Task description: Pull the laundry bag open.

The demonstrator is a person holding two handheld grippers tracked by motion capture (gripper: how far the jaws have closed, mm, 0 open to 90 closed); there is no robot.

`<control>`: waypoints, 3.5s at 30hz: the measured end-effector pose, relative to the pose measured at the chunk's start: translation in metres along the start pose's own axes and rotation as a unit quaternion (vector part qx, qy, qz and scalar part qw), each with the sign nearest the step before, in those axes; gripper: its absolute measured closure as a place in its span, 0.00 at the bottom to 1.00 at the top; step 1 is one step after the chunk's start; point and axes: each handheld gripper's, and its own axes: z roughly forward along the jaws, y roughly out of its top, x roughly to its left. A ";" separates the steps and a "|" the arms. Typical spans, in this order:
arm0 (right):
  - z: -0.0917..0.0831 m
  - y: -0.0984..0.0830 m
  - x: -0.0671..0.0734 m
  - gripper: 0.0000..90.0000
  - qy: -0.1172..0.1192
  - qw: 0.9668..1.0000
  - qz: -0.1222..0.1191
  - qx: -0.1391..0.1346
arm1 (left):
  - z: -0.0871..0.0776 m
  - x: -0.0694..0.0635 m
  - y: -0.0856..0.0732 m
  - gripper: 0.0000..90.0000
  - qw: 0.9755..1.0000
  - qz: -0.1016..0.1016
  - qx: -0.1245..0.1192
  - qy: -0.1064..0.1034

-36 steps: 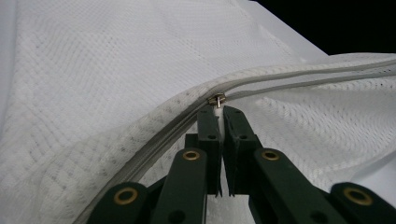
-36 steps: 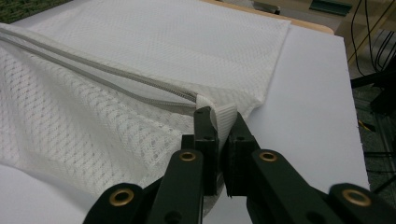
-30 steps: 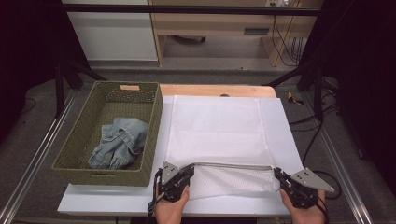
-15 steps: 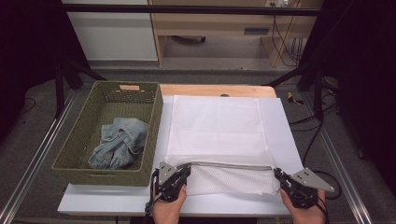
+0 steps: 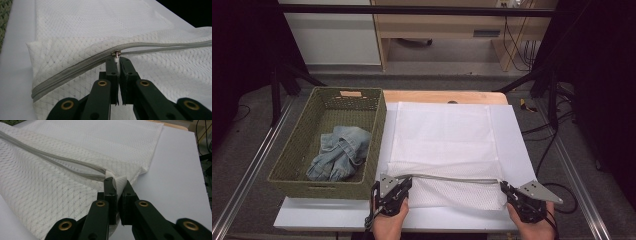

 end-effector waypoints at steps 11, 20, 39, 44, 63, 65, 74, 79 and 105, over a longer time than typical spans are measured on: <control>-0.001 -0.002 0.000 0.96 -0.010 1.000 0.004 0.007 | -0.005 0.003 -0.003 0.96 1.000 0.010 0.004 0.016; 0.002 -0.003 0.000 0.96 -0.016 1.000 0.002 0.021 | -0.018 0.016 -0.010 0.96 0.999 0.005 -0.001 0.040; 0.005 -0.003 0.004 0.96 -0.003 0.999 -0.013 0.030 | -0.036 0.020 -0.015 0.96 0.997 0.020 -0.005 0.069; 0.005 -0.003 0.004 0.96 -0.005 0.999 -0.019 0.031 | -0.039 0.021 -0.017 0.96 0.997 0.026 -0.009 0.076; 0.009 -0.005 0.003 0.96 -0.006 0.999 -0.024 0.047 | -0.040 0.028 -0.028 0.96 0.996 0.016 0.000 0.087; 0.010 -0.005 0.002 0.96 -0.005 0.999 -0.023 0.048 | -0.040 0.029 -0.029 0.96 0.996 0.012 0.000 0.083; 0.009 -0.006 0.001 0.96 -0.004 0.999 -0.021 0.050 | -0.041 0.030 -0.030 0.96 0.997 0.006 -0.001 0.072; 0.008 -0.007 0.002 0.96 -0.008 0.998 -0.020 0.052 | -0.042 0.029 -0.030 0.96 0.998 0.006 -0.002 0.070; 0.003 -0.010 -0.006 0.96 -0.022 0.998 -0.008 0.064 | -0.053 0.040 -0.033 0.96 0.997 -0.007 -0.012 0.075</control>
